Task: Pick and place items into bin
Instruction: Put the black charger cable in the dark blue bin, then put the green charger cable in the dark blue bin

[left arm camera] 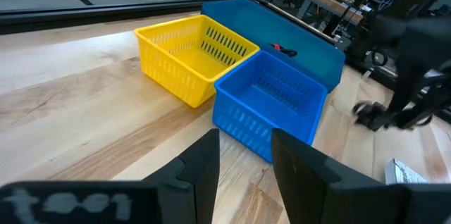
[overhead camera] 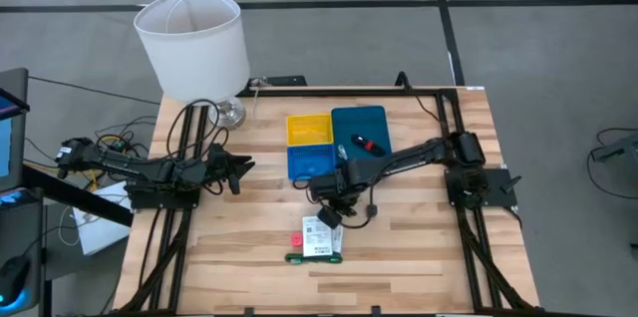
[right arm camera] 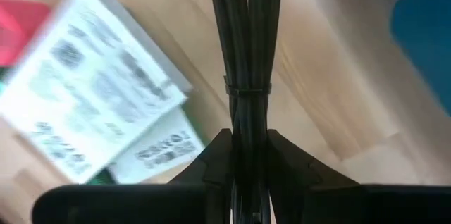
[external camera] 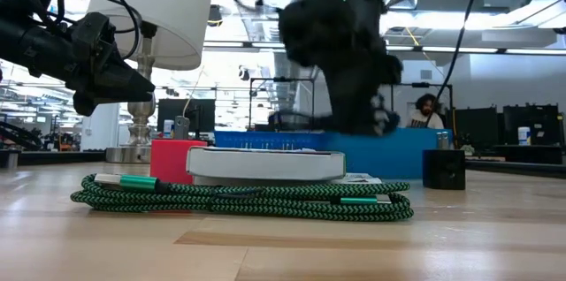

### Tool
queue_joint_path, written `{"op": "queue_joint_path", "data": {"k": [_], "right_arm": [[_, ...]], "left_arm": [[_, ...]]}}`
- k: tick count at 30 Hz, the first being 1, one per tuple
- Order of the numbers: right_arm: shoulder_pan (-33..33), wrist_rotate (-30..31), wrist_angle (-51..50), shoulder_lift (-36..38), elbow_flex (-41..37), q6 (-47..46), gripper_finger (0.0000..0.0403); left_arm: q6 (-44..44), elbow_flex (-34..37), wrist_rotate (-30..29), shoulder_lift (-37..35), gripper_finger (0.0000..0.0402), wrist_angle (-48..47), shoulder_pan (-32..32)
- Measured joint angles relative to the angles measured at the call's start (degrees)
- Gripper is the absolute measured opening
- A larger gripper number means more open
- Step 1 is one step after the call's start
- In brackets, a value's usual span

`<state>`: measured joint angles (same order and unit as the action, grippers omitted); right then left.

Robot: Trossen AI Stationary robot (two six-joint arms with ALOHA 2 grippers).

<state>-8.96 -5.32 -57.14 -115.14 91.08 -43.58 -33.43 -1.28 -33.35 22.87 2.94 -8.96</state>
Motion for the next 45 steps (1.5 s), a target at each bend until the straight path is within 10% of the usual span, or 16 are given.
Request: {"op": "queue_joint_path", "data": {"k": [14, 20, 33, 45], "right_arm": [[5.9, 26.2, -14.2, 12.9, 4.4, -4.6, 0.0053], [10.3, 32.2, -17.0, 14.4, 4.4, -5.5, 0.0138], [10.6, 32.1, -17.8, 13.7, 4.4, -3.2, 0.0232], [3.4, 13.8, -21.9, 14.4, 4.4, 3.3, 0.0224]], "left_arm": [[0.0, 0.0, 0.0, 0.0, 0.0116, 0.1, 0.0], [0.0, 0.0, 0.0, 0.0, 0.0116, 0.1, 0.0], [0.0, 0.0, 0.0, 0.0, 0.0116, 0.2, 0.0], [0.0, 0.0, 0.0, 0.0, 0.0116, 0.2, 0.0]]}}
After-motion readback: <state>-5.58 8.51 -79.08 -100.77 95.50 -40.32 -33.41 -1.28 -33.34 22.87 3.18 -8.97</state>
